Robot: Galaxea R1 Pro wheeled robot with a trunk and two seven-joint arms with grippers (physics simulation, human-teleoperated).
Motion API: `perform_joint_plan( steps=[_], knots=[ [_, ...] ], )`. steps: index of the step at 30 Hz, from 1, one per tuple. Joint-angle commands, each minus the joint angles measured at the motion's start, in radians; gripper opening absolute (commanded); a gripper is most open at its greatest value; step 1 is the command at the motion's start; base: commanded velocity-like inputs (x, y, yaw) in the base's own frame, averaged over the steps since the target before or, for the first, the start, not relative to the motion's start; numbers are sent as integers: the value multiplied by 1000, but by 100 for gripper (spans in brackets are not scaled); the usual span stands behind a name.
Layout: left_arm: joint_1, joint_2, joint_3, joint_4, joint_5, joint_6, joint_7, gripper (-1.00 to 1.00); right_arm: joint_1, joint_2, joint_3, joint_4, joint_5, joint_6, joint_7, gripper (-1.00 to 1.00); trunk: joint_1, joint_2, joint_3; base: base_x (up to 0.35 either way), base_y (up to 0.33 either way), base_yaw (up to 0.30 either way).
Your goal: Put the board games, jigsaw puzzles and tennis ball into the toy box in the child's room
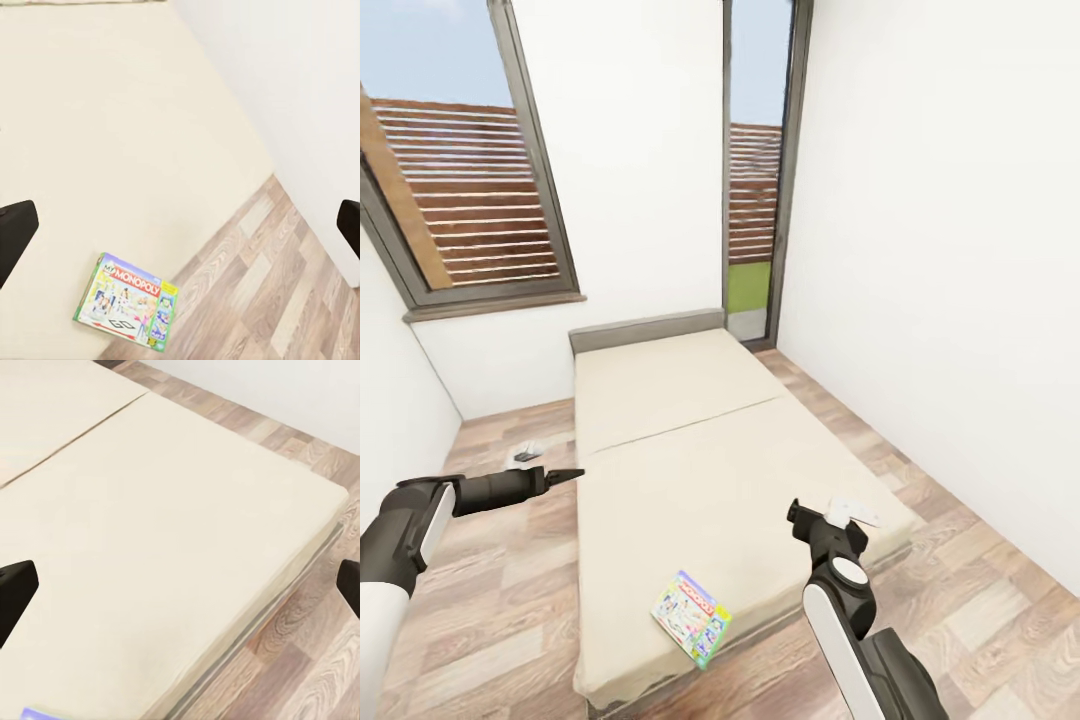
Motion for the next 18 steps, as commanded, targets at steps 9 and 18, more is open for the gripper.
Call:
perform_joint_plan(
  steps=[9, 18],
  knots=[
    [-1, 0, 1, 0, 3, 10, -1, 100, -1, 0, 2, -1, -6, 7, -7, 100, 1, -2, 6, 0, -210, 264],
    [-1, 0, 1, 0, 3, 10, -1, 100, -1, 0, 3, -1, -6, 9, -7, 100, 1, -2, 14, -2, -20, 264]
  ],
)
